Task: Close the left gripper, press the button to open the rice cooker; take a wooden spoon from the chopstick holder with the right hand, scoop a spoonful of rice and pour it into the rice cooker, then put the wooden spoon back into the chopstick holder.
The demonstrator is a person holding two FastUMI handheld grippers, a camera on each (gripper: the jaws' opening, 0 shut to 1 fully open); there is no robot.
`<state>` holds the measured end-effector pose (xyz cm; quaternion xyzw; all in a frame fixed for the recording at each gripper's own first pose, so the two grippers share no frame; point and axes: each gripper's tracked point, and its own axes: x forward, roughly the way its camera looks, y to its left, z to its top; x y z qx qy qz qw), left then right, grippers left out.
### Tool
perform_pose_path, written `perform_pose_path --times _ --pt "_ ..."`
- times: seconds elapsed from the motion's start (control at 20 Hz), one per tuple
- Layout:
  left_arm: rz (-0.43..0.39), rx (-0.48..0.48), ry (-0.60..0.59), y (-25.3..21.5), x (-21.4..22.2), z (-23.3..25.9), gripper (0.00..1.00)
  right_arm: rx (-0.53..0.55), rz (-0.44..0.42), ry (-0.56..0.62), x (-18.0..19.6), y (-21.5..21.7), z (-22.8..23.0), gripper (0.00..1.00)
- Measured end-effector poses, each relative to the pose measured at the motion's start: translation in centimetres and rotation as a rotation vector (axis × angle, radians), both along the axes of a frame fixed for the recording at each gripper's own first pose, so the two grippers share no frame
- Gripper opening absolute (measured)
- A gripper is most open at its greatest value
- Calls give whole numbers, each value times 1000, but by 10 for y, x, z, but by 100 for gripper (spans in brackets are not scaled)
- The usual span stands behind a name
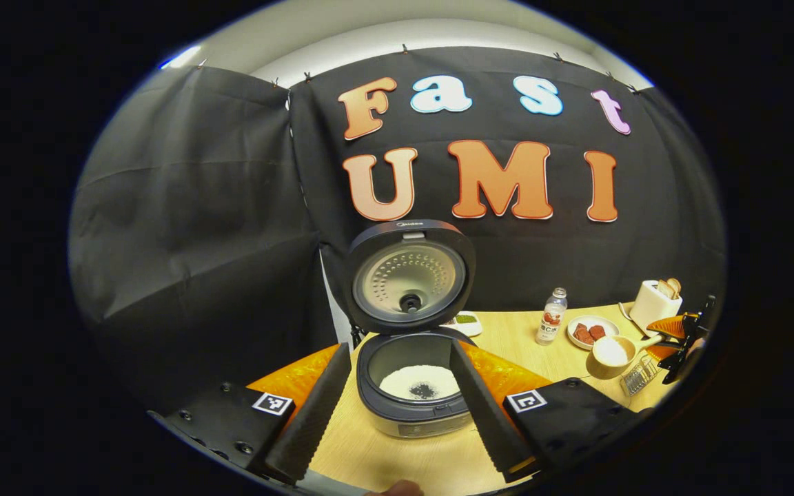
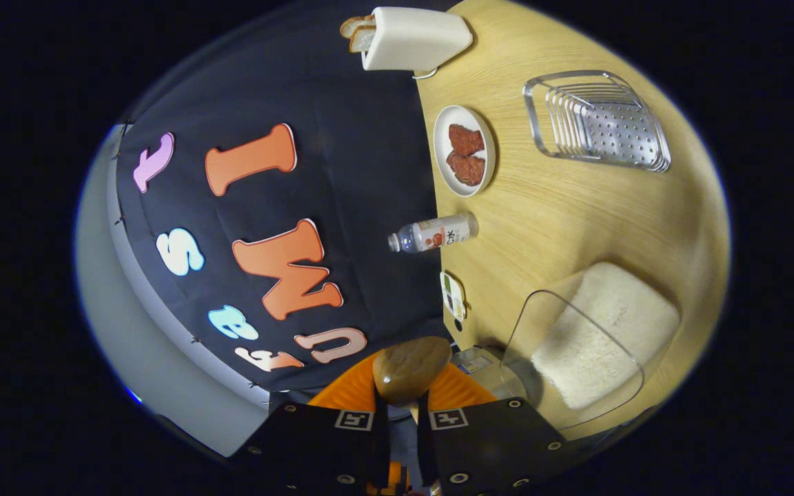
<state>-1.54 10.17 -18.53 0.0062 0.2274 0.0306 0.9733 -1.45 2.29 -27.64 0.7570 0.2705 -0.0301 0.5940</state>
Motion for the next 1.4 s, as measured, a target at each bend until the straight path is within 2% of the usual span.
perform_pose_path --times 0.4,0.5,0.55,0.6,0.75,0.8,0.85,1.05,1.4 --pt "110 40 -39 56 -12 4 96 19 215 -92 81 127 44 15" --pt "144 47 -37 72 -20 2 95 6 269 -104 97 162 46 15" --pt "164 49 -32 80 -23 0 95 -12 298 -108 105 178 44 11" --pt "183 53 -19 88 -28 -5 95 -36 321 -105 111 192 38 15" --pt "226 59 16 107 -40 -16 95 -104 368 -83 126 225 21 15" --pt "238 66 20 113 -43 -17 97 -129 380 -81 131 234 17 15" --pt "248 73 23 115 -47 -17 95 -157 392 -75 133 240 10 15" --pt "278 79 54 133 -57 -27 95 -337 472 -69 132 255 -15 15" --pt "302 87 77 142 -64 -30 95 -551 569 -120 138 268 -20 15"
